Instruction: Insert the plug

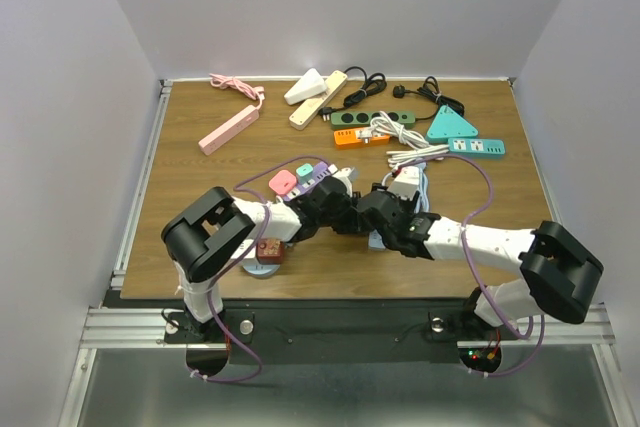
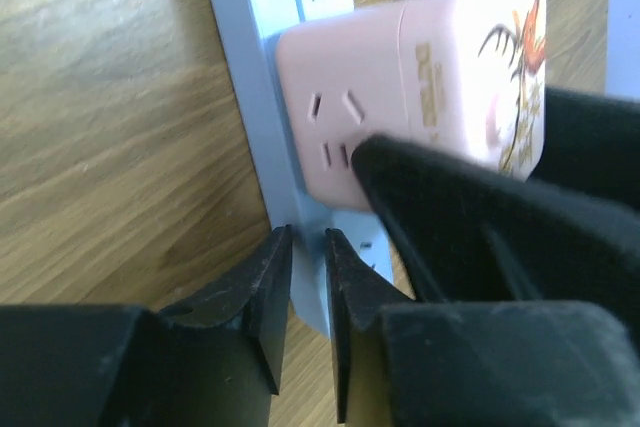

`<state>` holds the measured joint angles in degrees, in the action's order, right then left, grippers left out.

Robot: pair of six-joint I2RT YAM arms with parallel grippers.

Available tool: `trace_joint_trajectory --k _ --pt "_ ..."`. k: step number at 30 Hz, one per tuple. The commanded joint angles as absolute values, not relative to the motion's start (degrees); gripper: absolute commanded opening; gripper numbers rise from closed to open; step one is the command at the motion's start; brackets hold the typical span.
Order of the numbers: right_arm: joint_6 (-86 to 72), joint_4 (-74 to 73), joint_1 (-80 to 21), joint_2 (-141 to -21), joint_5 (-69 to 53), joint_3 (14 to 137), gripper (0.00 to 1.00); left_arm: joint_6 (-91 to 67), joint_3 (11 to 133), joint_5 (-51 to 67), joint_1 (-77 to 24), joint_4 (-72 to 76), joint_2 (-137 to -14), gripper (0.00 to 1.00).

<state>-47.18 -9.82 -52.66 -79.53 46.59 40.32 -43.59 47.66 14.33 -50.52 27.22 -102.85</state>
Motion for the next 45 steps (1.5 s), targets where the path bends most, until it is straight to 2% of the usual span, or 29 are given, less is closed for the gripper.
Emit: trace_joint_trajectory --k 1,3,8,16,25,35,37,38,39,40,42,43,45 --pt "-48.60 -13.97 -53.35 -81.82 44.65 37.97 0.00 -41.31 43.43 12.84 -50.80 18.82 -97.58 0.44" --pt "-48.87 -14.24 -53.35 -82.44 44.65 38.23 0.00 -40.61 41.76 12.48 -50.80 16.98 -94.85 0.55" --pt "-47.90 -14.24 -53.35 -85.69 43.86 39.81 0.00 -40.08 38.77 8.53 -50.71 10.48 -85.27 0.64" --pt "-48.78 -14.33 -53.44 -89.21 39.47 38.15 0.00 -38.94 38.49 6.24 -45.37 6.77 -76.30 0.66" --pt "-51.06 -14.41 -54.76 -96.41 35.60 38.23 0.00 -35.43 42.45 4.22 -37.37 4.04 -72.08 0.68" --pt "-43.16 -17.49 -54.32 -92.20 39.72 51.23 0.01 -31.74 43.15 0.01 -33.22 3.78 -65.66 0.76" --pt "-42.02 -18.71 -54.23 -91.32 40.25 53.34 0.10 -31.47 43.85 -2.37 -33.13 3.17 -63.91 0.79" --pt "-41.05 -18.98 -54.23 -90.80 40.51 54.92 0.28 -31.38 44.12 -3.50 -33.13 2.82 -63.37 0.80" --pt "-40.44 -19.33 -54.23 -90.18 40.95 55.63 0.39 -31.20 44.47 -4.12 -33.05 2.46 -62.93 0.81" --pt "-39.56 -19.68 -54.23 -88.61 41.48 56.68 0.59 -31.03 45.26 -4.91 -33.05 1.76 -62.15 0.83" --pt "-38.50 -19.77 -54.23 -86.76 42.09 57.65 0.72 -31.03 45.88 -5.71 -32.87 0.97 -61.53 0.84" --pt "-37.02 -20.04 -54.23 -85.09 42.80 58.00 0.82 -31.03 46.57 -6.23 -32.96 0.27 -61.00 0.84" --pt "-35.69 -20.30 -54.14 -83.15 43.33 59.23 0.89 -30.94 47.11 -6.68 -32.87 0.09 -60.47 0.85"
